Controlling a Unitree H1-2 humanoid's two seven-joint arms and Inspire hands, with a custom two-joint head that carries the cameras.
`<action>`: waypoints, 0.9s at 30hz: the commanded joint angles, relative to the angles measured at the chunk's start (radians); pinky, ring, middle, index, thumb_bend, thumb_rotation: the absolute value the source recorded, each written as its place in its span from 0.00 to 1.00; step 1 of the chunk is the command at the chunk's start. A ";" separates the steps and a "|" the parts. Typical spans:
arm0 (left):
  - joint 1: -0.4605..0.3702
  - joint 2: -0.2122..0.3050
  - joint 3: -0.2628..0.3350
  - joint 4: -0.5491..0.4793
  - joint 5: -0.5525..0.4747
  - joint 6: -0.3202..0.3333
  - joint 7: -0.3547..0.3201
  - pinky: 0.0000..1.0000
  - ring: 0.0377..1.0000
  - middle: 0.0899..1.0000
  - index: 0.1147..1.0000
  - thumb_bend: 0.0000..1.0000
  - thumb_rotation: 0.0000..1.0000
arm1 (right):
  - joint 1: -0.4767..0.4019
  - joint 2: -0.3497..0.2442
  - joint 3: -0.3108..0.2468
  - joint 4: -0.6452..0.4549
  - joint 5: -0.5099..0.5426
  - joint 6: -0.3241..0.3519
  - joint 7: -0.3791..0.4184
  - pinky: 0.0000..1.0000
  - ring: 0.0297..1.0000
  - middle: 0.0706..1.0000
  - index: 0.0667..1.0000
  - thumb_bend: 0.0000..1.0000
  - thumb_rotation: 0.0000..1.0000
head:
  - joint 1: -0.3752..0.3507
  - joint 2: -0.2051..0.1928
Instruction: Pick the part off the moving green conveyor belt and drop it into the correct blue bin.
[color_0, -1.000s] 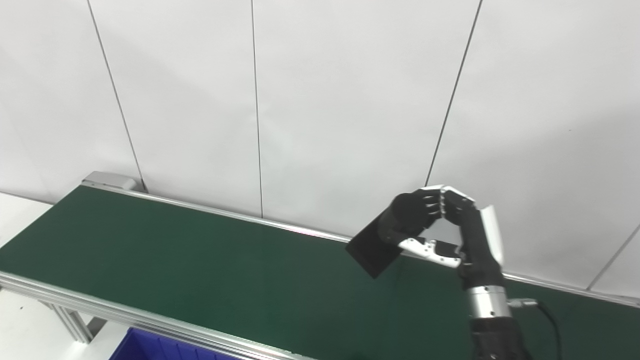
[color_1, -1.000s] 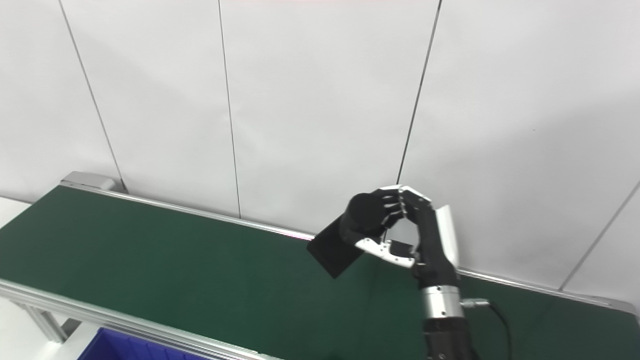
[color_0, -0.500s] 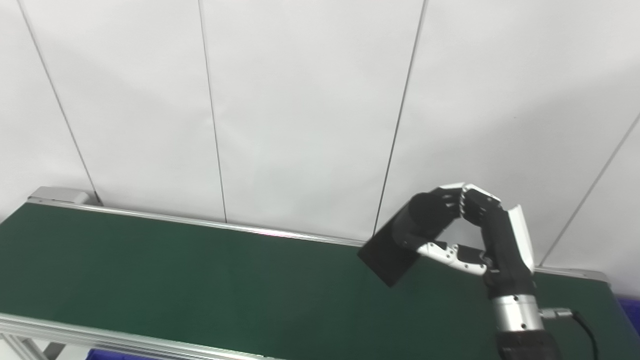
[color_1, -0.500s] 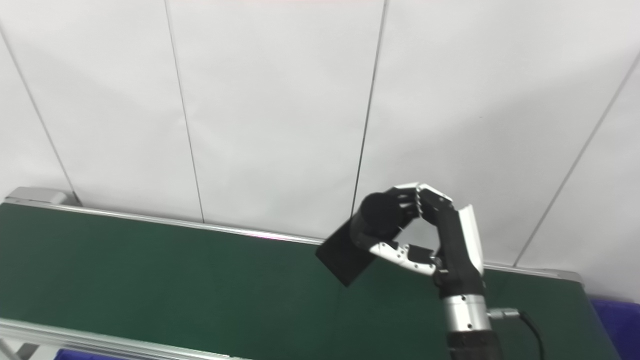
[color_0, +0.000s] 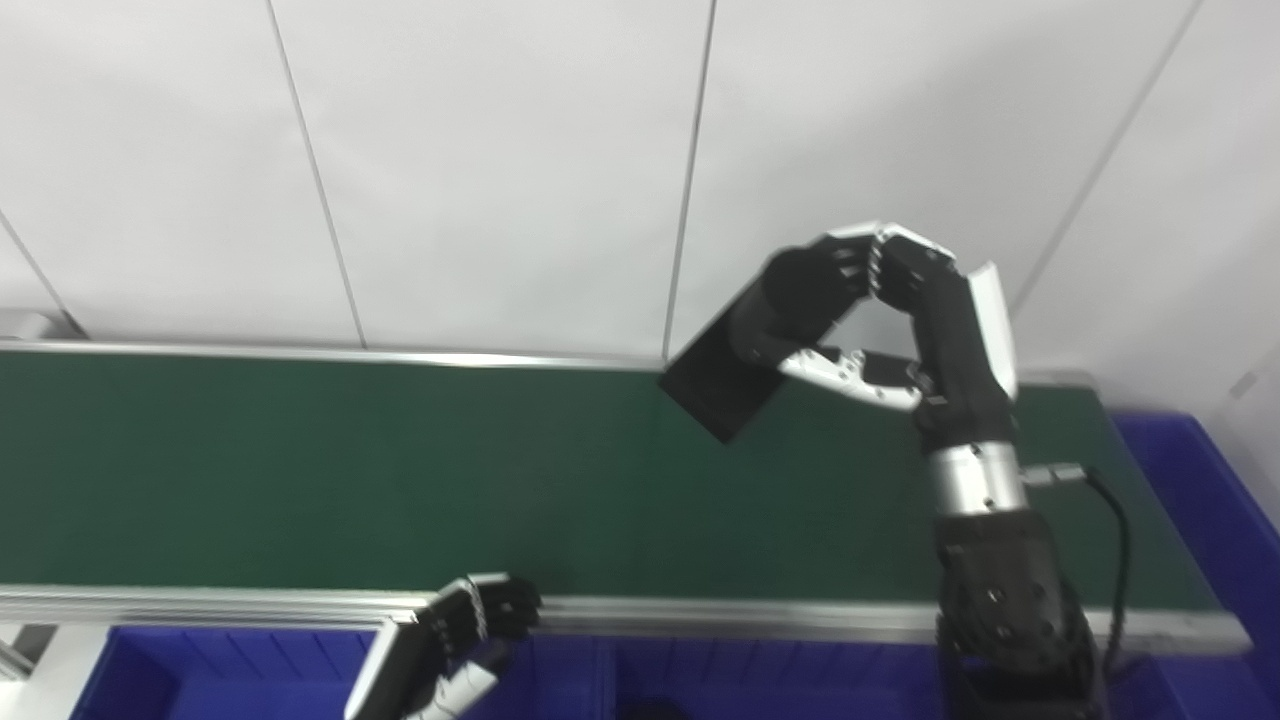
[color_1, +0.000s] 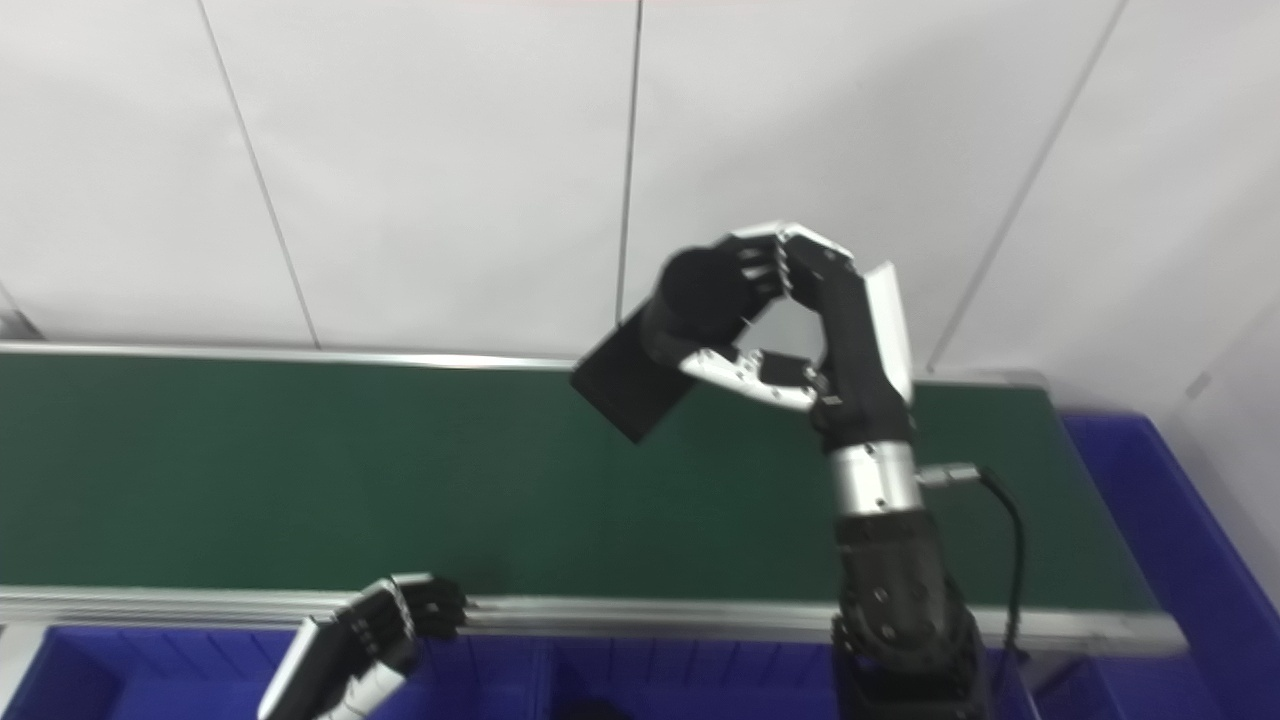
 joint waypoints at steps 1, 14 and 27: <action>-0.008 0.001 -0.001 -0.039 -0.009 0.006 -0.006 0.60 0.61 0.61 0.60 0.76 0.61 | 0.000 0.004 -0.014 -0.048 -0.002 0.001 -0.013 0.36 0.42 0.46 0.50 0.50 0.00 | -0.001 0.003; 0.008 0.005 0.006 -0.092 -0.024 0.056 -0.008 0.59 0.61 0.60 0.59 0.81 0.63 | 0.110 0.006 -0.030 -0.184 -0.008 0.045 0.003 0.35 0.43 0.48 0.48 0.50 0.00 | -0.009 0.050; 0.019 0.013 0.012 -0.121 -0.032 0.069 -0.012 0.58 0.60 0.60 0.60 0.83 0.65 | 0.259 0.011 -0.023 -0.266 -0.043 0.051 0.009 0.34 0.41 0.45 0.51 0.50 0.00 | -0.020 0.083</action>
